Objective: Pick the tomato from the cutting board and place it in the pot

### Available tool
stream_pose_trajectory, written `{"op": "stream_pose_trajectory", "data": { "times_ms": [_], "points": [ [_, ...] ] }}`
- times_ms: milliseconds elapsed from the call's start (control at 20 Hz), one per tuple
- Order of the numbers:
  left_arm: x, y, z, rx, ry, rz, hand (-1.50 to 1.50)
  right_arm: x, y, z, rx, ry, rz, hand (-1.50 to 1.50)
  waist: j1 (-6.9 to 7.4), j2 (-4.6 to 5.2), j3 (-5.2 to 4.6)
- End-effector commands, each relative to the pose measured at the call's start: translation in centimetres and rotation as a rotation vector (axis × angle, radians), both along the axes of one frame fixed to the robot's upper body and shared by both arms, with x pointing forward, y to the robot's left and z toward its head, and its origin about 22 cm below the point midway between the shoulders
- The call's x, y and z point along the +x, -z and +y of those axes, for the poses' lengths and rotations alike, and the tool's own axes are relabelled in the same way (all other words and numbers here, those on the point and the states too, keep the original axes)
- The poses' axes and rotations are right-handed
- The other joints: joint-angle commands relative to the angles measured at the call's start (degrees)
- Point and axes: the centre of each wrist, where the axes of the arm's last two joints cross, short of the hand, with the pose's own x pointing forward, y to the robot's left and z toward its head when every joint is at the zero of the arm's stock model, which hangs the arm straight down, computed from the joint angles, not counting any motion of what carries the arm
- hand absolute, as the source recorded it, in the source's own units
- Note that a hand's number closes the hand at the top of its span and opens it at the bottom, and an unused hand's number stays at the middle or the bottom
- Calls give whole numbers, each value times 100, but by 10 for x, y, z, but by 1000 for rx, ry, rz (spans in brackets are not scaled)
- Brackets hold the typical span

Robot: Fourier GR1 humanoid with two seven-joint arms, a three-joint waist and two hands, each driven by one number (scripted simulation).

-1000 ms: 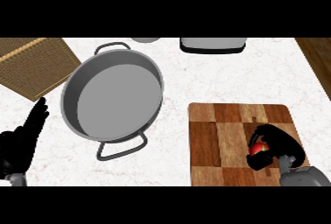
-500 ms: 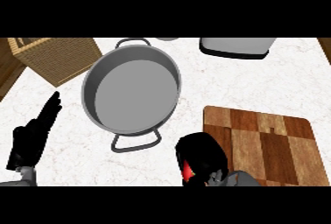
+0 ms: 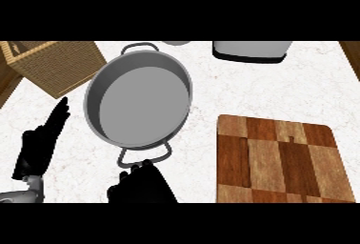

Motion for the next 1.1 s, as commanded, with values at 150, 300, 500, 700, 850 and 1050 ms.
{"op": "stream_pose_trajectory", "data": {
  "times_ms": [150,300,500,700,850,1050],
  "points": [
    [3,9,4,-10,-19,9,0,-10,-38,22,233,26,-208,150,-184,12,-4],
    [12,-1,7,4,-25,7,0,-5,-46,24,377,64,-149,150,-203,24,0],
    [5,4,4,15,-16,-5,0,15,-62,40,465,83,-160,150,-139,33,-1],
    [9,-3,1,-5,-23,-4,0,44,-74,55,496,102,-171,150,-217,43,3],
    [-1,12,-5,0,-8,-23,0,58,-78,66,524,138,-172,150,-102,53,-4],
    [-3,10,2,-6,-27,-3,0,98,-86,70,544,112,-180,150,-141,84,-1]
  ]
}}
